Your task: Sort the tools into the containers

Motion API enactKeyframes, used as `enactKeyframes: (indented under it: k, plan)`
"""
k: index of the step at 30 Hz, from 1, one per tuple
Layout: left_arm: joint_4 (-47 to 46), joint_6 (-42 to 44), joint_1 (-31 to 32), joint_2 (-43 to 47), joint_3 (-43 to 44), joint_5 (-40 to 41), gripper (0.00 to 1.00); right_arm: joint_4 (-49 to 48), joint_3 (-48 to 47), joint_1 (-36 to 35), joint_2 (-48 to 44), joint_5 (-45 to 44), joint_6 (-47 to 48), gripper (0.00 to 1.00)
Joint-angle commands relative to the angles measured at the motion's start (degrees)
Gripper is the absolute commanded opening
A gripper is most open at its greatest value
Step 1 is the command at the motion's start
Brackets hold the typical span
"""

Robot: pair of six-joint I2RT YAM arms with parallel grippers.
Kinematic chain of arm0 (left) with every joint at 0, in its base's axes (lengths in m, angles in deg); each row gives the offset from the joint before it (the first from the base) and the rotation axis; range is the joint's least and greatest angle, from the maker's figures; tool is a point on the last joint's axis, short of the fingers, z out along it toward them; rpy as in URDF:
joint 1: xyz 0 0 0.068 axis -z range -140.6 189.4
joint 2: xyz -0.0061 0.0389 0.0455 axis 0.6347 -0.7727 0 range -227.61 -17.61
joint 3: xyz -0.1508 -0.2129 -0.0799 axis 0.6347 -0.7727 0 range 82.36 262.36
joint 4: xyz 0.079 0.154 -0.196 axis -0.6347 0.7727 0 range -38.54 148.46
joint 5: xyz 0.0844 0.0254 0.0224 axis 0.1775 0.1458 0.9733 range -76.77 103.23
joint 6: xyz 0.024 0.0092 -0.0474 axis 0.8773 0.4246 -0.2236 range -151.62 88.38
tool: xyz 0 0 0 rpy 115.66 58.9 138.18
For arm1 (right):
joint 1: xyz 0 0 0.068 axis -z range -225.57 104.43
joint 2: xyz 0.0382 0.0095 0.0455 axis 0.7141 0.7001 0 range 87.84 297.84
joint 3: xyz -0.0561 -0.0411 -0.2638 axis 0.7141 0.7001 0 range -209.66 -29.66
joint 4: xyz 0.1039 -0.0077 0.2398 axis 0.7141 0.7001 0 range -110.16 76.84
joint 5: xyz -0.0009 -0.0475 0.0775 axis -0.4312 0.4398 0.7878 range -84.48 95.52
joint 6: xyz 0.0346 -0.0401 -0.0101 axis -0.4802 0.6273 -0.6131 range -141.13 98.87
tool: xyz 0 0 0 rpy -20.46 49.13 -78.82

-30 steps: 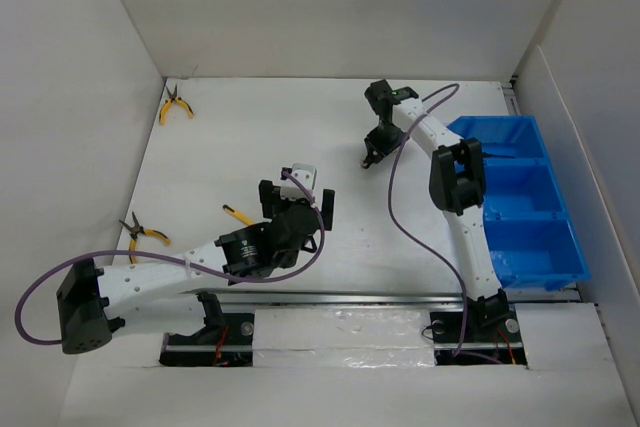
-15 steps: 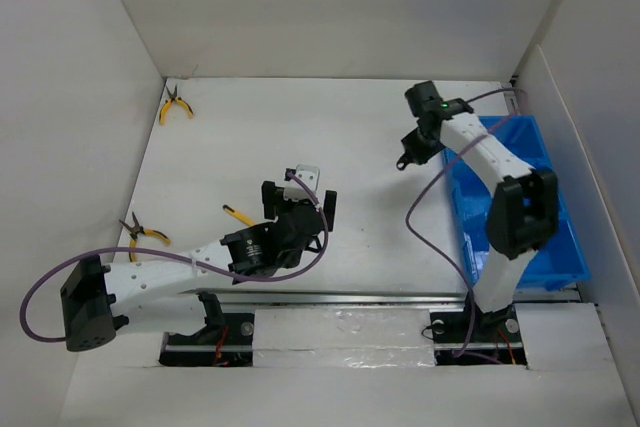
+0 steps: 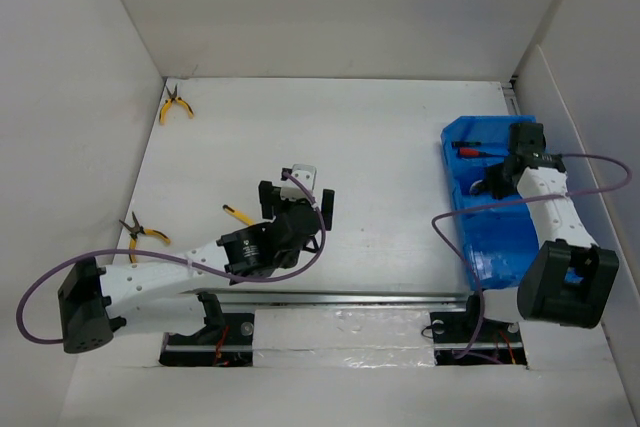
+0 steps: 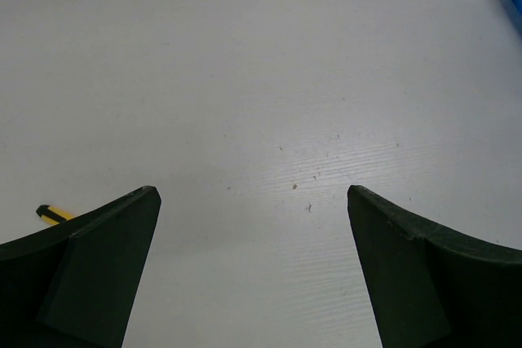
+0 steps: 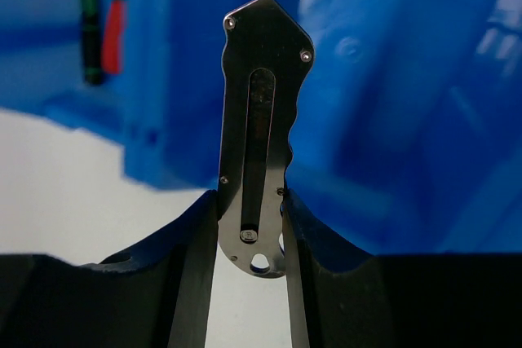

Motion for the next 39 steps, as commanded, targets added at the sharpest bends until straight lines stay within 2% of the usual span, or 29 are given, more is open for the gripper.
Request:
enactKeyframes:
  k: [1, 10, 14, 18, 25, 31, 37, 39]
  plan:
    - [-1.30, -0.42, -0.07, 1.54, 1.14, 1.05, 0.99, -5.63, 3.56, 3.26, -4.23, 2.94, 2.83, 0.00]
    - [-1.39, -0.51, -0.07, 0.13, 1.31, 1.66, 0.99, -8.27, 4.45, 8.62, 2.96, 7.86, 6.95, 0.00]
    - [-1.30, -0.16, -0.07, -0.31, 1.14, 1.23, 0.99, -11.69, 6.20, 10.38, 4.90, 10.50, 9.15, 0.13]
    - [-3.58, 0.28, -0.07, -0.57, 0.79, 0.87, 0.99, -14.51, 7.96, 10.91, 4.38, 10.50, 9.68, 0.31]
    - [-4.72, -0.07, -0.07, -1.01, 0.35, 1.49, 0.99, -14.26, 7.18, 10.91, 1.74, 9.98, 11.44, 0.47]
    - [-10.51, 0.81, -0.07, 0.92, -2.11, -1.93, 0.99, -12.24, 6.38, 11.43, -1.25, 8.67, 11.62, 0.52]
    - [-10.44, -1.12, -0.77, 1.80, -2.20, -1.15, 0.99, -11.00, 5.59, 12.05, -3.17, 11.90, 13.46, 0.52]
    - [-9.57, -4.98, -2.08, 2.93, -2.03, -1.58, 0.99, -10.83, 5.76, 12.05, -6.06, 14.01, 14.69, 0.51]
